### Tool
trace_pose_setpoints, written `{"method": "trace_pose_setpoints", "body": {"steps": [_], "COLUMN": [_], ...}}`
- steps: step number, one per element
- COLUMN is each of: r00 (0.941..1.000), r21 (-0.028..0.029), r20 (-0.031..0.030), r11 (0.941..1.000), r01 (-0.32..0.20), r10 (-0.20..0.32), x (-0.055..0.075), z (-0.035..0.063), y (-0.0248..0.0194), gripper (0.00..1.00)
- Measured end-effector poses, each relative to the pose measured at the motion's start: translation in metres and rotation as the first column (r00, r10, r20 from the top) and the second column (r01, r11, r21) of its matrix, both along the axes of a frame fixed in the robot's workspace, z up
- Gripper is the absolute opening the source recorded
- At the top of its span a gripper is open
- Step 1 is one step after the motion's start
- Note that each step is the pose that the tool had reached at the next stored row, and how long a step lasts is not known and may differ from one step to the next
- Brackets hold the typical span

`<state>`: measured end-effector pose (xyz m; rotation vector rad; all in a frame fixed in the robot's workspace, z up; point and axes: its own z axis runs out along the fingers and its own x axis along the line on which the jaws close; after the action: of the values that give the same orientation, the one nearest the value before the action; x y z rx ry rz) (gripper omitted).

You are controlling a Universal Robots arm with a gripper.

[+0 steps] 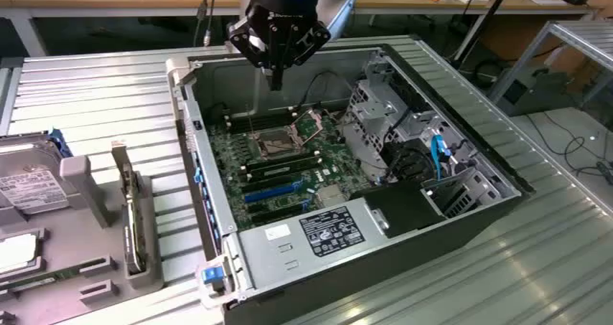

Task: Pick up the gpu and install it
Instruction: 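Reach for the gpu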

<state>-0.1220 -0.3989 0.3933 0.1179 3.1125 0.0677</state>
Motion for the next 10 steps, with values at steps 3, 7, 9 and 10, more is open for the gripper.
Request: {"method": "trace_pose_setpoints", "body": {"steps": [3,7,9,10], "r00": [1.0000,1.0000,1.0000,1.0000], "r21": [0.0000,-0.0001,-0.0001,0.0000], "r20": [0.0000,0.0000,-0.0001,-0.0001], "r11": [1.0000,1.0000,1.0000,1.0000], "r01": [0.000,0.000,0.000,0.000], "r10": [0.000,0.000,0.000,0.000], "x": [-0.0019,-0.0037,-0.0044,-0.0048], "z": [0.0000,0.0000,0.0000,0.0000], "y": [0.0000,0.0000,0.0000,0.0000], "gripper": [0.11,0.11,0.11,0.11]}}
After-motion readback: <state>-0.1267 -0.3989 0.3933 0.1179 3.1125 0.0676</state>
